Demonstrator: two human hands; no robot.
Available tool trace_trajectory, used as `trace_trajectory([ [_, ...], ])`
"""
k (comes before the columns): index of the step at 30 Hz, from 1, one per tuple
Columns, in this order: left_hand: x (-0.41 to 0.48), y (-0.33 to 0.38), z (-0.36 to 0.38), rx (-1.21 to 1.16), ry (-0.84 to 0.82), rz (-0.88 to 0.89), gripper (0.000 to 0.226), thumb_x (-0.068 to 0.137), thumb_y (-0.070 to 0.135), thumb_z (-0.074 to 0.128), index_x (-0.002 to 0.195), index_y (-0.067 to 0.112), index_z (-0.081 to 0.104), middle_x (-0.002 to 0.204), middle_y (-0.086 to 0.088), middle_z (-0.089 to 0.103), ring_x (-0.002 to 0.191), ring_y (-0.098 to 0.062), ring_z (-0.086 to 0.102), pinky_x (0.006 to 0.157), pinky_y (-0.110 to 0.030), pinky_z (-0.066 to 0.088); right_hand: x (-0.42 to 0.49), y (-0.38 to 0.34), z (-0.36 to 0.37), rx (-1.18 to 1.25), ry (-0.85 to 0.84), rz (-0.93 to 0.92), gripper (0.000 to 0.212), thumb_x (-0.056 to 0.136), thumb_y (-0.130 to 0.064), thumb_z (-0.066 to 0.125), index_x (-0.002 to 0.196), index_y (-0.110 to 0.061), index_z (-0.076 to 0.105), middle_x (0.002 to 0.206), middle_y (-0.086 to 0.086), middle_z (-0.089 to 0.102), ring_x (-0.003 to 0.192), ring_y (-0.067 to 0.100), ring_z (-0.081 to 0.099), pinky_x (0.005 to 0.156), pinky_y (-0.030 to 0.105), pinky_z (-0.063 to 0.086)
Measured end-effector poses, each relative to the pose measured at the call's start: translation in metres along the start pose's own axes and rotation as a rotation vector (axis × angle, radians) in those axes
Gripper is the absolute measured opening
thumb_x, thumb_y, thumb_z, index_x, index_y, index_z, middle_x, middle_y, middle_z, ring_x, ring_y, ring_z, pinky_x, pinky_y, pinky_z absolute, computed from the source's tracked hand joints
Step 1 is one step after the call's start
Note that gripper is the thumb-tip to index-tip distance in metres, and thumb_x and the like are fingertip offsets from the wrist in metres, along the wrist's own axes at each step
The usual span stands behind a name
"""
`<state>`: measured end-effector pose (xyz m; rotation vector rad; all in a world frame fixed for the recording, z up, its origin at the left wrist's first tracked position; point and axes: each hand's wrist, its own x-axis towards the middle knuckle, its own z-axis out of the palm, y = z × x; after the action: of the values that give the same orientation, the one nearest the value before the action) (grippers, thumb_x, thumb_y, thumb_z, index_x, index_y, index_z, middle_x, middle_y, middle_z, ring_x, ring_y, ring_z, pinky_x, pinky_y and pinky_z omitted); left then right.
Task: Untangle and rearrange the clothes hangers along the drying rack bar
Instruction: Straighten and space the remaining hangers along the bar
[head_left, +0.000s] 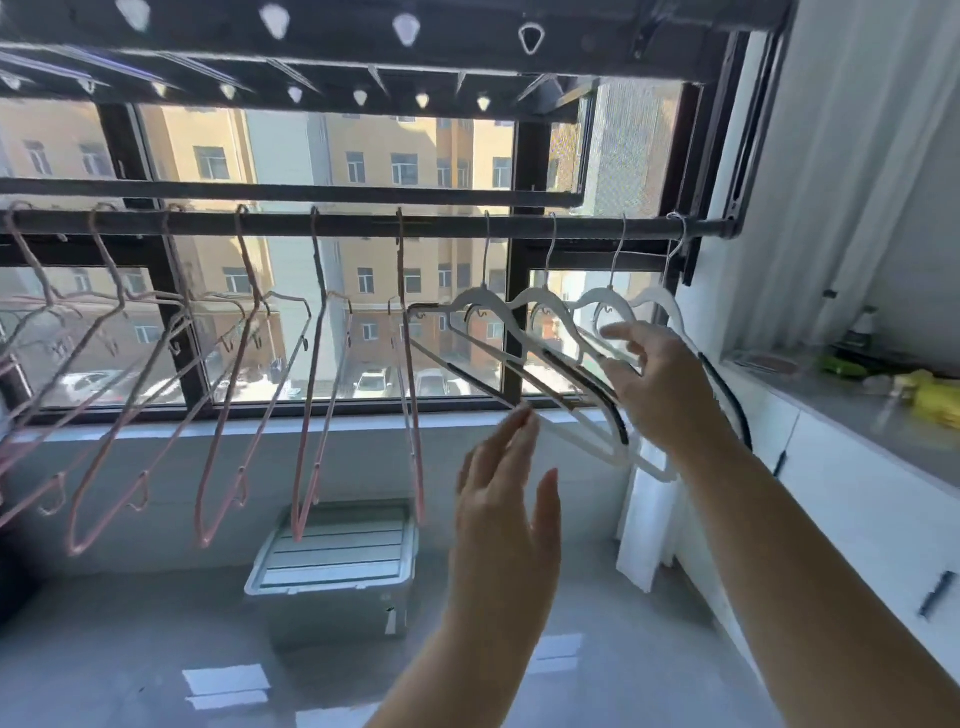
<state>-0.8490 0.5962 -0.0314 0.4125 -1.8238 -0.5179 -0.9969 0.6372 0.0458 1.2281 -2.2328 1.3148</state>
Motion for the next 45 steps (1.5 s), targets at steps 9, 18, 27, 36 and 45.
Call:
trace_trajectory([
  [9, 0.011, 0.018, 0.043, 0.008, -0.202, -0.057, 0.050, 0.088, 0.026, 0.054, 0.135, 0.019, 0.038, 0.137, 0.008, 0.040, 0.126, -0.008, 0.035, 0.100, -0.011, 0.021, -0.009, 0.035, 0.011, -0.217, -0.114, -0.040, 0.038, 0.073, -0.026, 0.075, 0.110, -0.024, 0.064, 0.128, 0.005, 0.049, 0.124, 0.021, 0.042, 0.107, 0.028, 0.033],
  [18, 0.011, -0.011, 0.042, 0.021, -0.125, -0.190, 0.049, 0.086, 0.011, 0.056, 0.133, 0.015, 0.041, 0.136, 0.003, 0.043, 0.124, -0.007, 0.039, 0.098, -0.001, 0.018, -0.011, 0.021, 0.029, -0.264, -0.092, -0.180, 0.045, 0.072, -0.043, 0.072, 0.112, -0.024, 0.063, 0.131, 0.001, 0.045, 0.126, 0.018, 0.035, 0.101, 0.021, 0.021],
  [27, 0.002, -0.020, 0.033, -0.017, -0.087, -0.259, 0.051, 0.088, 0.011, 0.052, 0.135, 0.024, 0.037, 0.125, 0.011, 0.045, 0.094, 0.007, 0.050, 0.078, 0.001, 0.035, -0.009, 0.019, 0.025, -0.329, -0.022, -0.245, 0.053, 0.074, -0.041, 0.071, 0.120, -0.021, 0.056, 0.132, 0.004, 0.048, 0.124, 0.021, 0.040, 0.107, 0.031, 0.029],
  [36, 0.000, -0.025, 0.030, -0.007, -0.078, -0.247, 0.049, 0.087, 0.003, 0.049, 0.131, 0.026, 0.044, 0.132, 0.004, 0.046, 0.104, -0.011, 0.057, 0.089, -0.022, 0.047, 0.004, 0.021, 0.020, 0.203, -0.297, 0.264, 0.048, 0.089, -0.030, 0.054, 0.130, -0.009, 0.042, 0.100, 0.005, 0.064, 0.085, 0.018, 0.063, 0.076, 0.030, 0.043],
  [45, 0.001, -0.030, 0.029, 0.027, -0.098, -0.205, 0.047, 0.088, -0.002, 0.047, 0.128, 0.021, 0.049, 0.136, 0.000, 0.045, 0.118, -0.008, 0.048, 0.090, 0.003, 0.028, 0.001, 0.013, 0.044, 0.426, -0.244, 0.325, 0.031, 0.098, -0.025, 0.037, 0.113, -0.002, 0.052, 0.071, 0.003, 0.041, 0.072, 0.017, 0.053, 0.051, 0.019, 0.056],
])
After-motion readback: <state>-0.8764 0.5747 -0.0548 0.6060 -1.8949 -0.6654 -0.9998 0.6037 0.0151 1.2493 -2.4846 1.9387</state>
